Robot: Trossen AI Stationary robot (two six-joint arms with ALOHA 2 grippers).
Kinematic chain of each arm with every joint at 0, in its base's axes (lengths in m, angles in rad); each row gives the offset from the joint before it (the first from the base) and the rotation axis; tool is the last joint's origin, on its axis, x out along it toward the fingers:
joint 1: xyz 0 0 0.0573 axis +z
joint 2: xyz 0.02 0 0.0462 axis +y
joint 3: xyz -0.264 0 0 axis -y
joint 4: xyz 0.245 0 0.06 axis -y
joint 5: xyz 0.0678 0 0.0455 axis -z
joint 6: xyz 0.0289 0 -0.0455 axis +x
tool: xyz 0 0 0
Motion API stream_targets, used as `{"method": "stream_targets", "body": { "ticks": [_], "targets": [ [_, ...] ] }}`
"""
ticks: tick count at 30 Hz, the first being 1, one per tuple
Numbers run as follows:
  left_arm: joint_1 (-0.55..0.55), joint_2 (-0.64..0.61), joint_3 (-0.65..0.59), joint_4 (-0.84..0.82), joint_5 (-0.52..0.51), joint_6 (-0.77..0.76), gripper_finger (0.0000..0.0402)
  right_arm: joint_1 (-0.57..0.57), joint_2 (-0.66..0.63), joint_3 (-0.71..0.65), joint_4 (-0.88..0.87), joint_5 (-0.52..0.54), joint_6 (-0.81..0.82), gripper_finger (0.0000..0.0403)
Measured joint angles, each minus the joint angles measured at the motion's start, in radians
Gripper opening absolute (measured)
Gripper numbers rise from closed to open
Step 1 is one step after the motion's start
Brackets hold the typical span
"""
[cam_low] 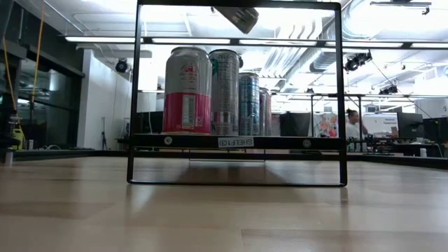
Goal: Place canned beverage on shelf
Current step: Put the white pink soda can on the shelf aligned with the other white pink soda cans
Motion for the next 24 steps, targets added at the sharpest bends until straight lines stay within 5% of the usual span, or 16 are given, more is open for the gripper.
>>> {"method": "stream_targets", "body": {
  "ticks": [7,19,24],
  "targets": [
    [0.082,0.013,0.001,0.039,0.154,-0.082,0.0186,-0.001,0.041,0.002,0.076,0.195,-0.194,0.0362],
    [0.081,0.042,0.000,0.036,0.193,-0.074,0.0189,-0.010,0.115,0.001,0.201,0.228,-0.311,0.0357],
    [0.081,0.041,0.000,0.034,0.168,-0.058,0.0190,-0.010,0.118,0.001,0.206,0.267,-0.309,0.0303]
  ]
}}
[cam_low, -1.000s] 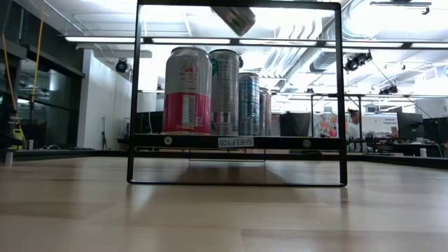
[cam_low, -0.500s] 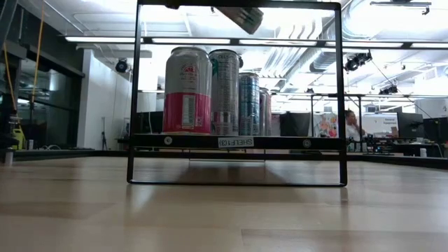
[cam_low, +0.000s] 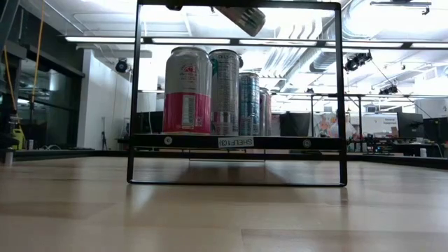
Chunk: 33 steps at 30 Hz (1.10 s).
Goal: Place canned beverage on shelf
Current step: Put the white pink soda can on the shelf aligned with the other white pink soda cans
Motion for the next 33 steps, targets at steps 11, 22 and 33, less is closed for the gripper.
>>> {"method": "stream_targets", "body": {
  "ticks": [11,22,33],
  "targets": [
    [0.000,0.000,0.000,-0.001,-0.006,0.015,0.0193,-0.019,0.001,0.000,-0.001,-0.011,0.014,0.0192],
    [0.021,0.000,0.000,0.007,0.020,0.070,0.0193,-0.017,0.001,0.000,0.002,0.008,0.010,0.0192],
    [0.041,0.000,0.000,0.004,0.066,0.106,0.0194,-0.013,0.001,0.000,0.003,0.010,0.008,0.0192]
  ]
}}
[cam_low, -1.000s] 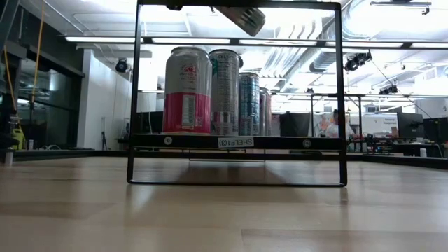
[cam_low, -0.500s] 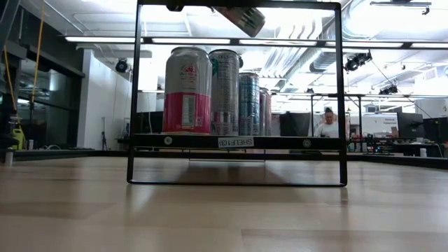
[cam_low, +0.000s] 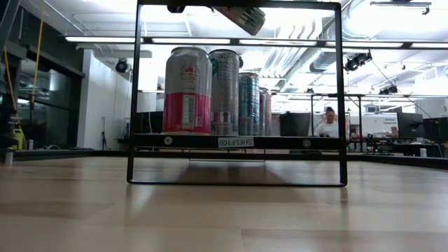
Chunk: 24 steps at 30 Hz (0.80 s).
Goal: Place canned beverage on shelf
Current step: Put the white pink soda can on the shelf aligned with the other white pink soda cans
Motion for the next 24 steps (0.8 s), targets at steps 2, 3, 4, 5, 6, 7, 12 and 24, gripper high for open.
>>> {"method": "stream_targets", "body": {
  "ticks": [2,3,4,5,6,7,12,24],
  "targets": [
    [-0.005,0.000,0.000,-0.002,-0.008,-0.001,0.0194,0.000,0.000,0.000,-0.001,-0.001,0.000,0.0192],
    [-0.005,0.000,0.000,-0.001,-0.018,-0.009,0.0194,-0.001,0.000,0.000,-0.001,-0.002,0.002,0.0192],
    [-0.006,0.000,0.000,-0.001,-0.029,-0.020,0.0194,-0.001,0.000,0.000,-0.002,-0.004,0.002,0.0192],
    [-0.007,0.000,0.000,-0.001,-0.036,-0.025,0.0194,-0.001,0.000,0.000,-0.003,-0.005,-0.001,0.0192],
    [-0.007,0.000,0.000,-0.002,-0.035,-0.029,0.0194,-0.001,0.000,0.000,-0.003,-0.005,-0.001,0.0192],
    [-0.007,0.000,0.000,-0.003,-0.034,-0.031,0.0194,-0.001,0.000,0.000,-0.003,-0.005,0.000,0.0192],
    [-0.006,0.000,0.000,-0.005,-0.035,-0.033,0.0194,-0.001,-0.001,0.000,-0.003,-0.020,-0.001,0.0192],
    [-0.005,0.005,0.001,0.005,-0.023,0.046,0.0282,-0.001,-0.002,-0.003,-0.017,-0.048,0.003,0.0192]
  ]
}}
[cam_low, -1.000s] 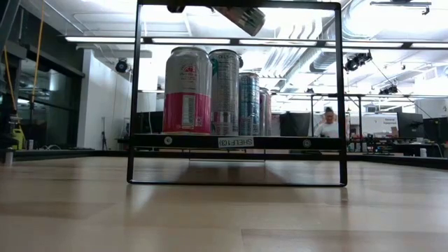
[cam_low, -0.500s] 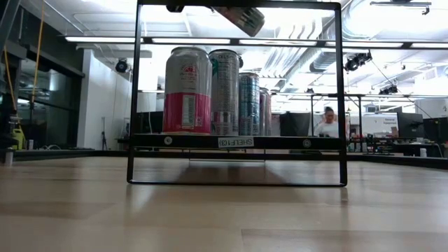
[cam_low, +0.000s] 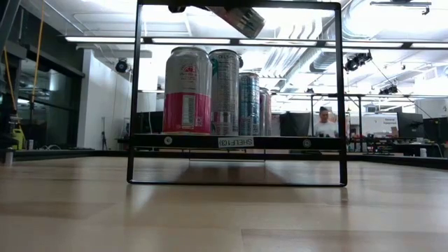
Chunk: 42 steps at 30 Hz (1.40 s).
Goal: Place canned beverage on shelf
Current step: Put the white pink soda can on the shelf aligned with the other white pink soda cans
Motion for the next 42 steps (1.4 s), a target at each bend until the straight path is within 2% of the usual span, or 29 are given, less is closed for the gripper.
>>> {"method": "stream_targets", "body": {
  "ticks": [5,13,16,19,22,25,29,32,36,39,42],
  "targets": [
    [0.007,0.000,0.000,-0.001,0.063,0.020,0.0334,0.000,0.000,0.000,0.007,-0.009,-0.001,0.0192],
    [0.042,-0.056,0.000,-0.007,0.045,0.167,0.0344,0.000,-0.034,0.000,-0.062,0.008,0.018,0.0192],
    [0.040,-0.101,0.000,-0.013,-0.018,0.252,0.0344,-0.003,-0.091,0.000,-0.198,0.009,0.140,0.0192],
    [0.011,-0.156,-0.001,-0.009,-0.141,0.314,0.0344,-0.011,-0.161,-0.007,-0.386,-0.027,0.338,0.0192],
    [-0.022,-0.222,-0.059,0.018,-0.236,0.370,0.0344,-0.008,-0.255,-0.080,-0.501,-0.053,0.518,0.0192],
    [-0.051,-0.303,-0.190,0.110,-0.268,0.373,0.0344,0.034,-0.375,-0.235,-0.508,-0.066,0.670,0.0192],
    [-0.086,-0.437,-0.477,0.338,-0.273,0.319,0.0344,0.117,-0.551,-0.487,-0.404,-0.079,0.892,0.0192],
    [-0.116,-0.539,-0.743,0.585,-0.273,0.229,0.0344,0.177,-0.642,-0.662,-0.176,-0.088,0.962,0.0192],
    [-0.156,-0.649,-1.066,0.943,-0.273,0.077,0.0344,0.209,-0.673,-0.842,0.183,-0.135,0.954,0.0194],
    [-0.176,-0.706,-1.229,1.122,-0.272,-0.064,0.0344,0.206,-0.646,-0.955,0.410,-0.184,0.958,0.0194],
    [-0.192,-0.752,-1.311,1.193,-0.273,-0.157,0.0344,0.208,-0.600,-1.050,0.612,-0.240,0.957,0.0194]
  ]
}}
